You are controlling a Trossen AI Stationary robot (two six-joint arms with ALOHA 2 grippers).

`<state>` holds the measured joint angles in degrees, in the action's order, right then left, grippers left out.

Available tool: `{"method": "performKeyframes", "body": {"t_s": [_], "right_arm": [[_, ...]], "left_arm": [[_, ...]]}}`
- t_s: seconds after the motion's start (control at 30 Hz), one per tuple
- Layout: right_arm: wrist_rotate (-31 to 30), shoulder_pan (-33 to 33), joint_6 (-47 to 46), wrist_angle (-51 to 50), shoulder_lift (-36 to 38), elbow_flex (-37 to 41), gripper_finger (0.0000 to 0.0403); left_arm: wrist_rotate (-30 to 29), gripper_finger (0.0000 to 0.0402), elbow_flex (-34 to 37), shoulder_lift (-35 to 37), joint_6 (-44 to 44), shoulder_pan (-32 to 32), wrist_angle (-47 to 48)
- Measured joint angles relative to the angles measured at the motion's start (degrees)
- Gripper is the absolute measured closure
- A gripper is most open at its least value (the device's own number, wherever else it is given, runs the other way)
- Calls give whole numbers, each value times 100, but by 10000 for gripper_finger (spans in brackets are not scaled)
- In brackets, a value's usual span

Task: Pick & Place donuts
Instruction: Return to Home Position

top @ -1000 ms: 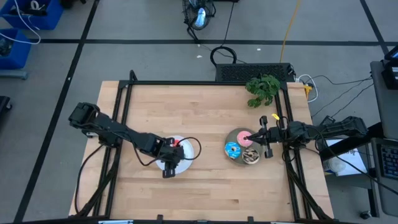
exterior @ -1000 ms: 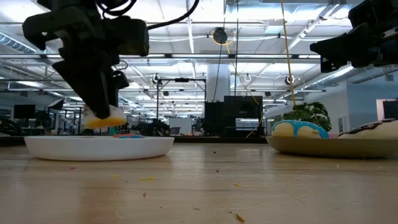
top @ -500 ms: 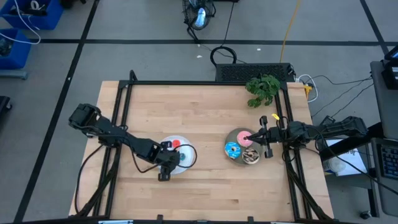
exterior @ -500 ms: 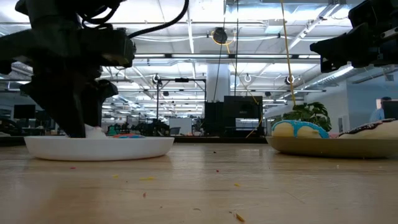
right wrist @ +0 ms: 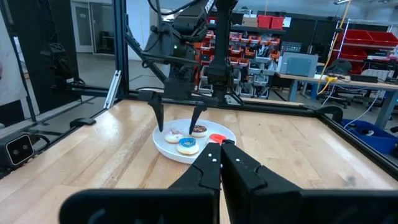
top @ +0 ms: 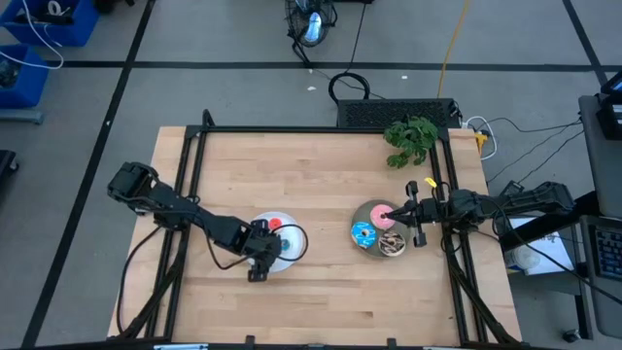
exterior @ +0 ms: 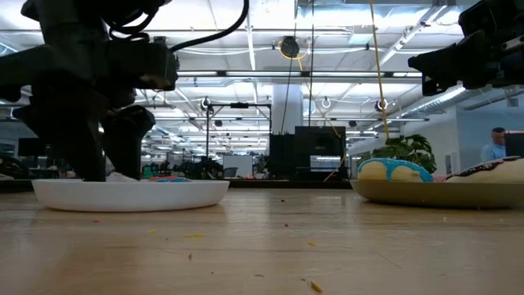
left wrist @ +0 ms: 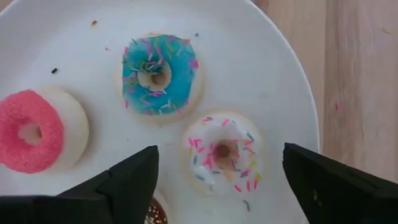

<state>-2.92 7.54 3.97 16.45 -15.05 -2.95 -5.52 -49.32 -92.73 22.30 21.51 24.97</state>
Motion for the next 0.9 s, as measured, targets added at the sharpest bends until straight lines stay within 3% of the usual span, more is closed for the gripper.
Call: {"method": "performKeyframes", "body": {"t_s": [0.17,0.3,0.43,0.67,0.77,0.9], "right_arm": [[0,-1,10,0,0,1,403],[0,1,13,0,0,-1,403],[0,0,13,1,0,1,403],[0,1,13,-1,2,0,403],[0,0,-2,-4,0,0,403],[0,1,-3,-16,2,0,403]], "left_arm": [[-181,49,-415,0,-237,-1,454],[-660,55,-1419,0,-293,-3,1663],[-772,84,-2569,0,-402,12,2822],[-978,209,-4118,8,428,115,5067],[-1054,285,-4306,143,645,300,5758],[-1241,381,-4139,607,910,629,5819]]}}
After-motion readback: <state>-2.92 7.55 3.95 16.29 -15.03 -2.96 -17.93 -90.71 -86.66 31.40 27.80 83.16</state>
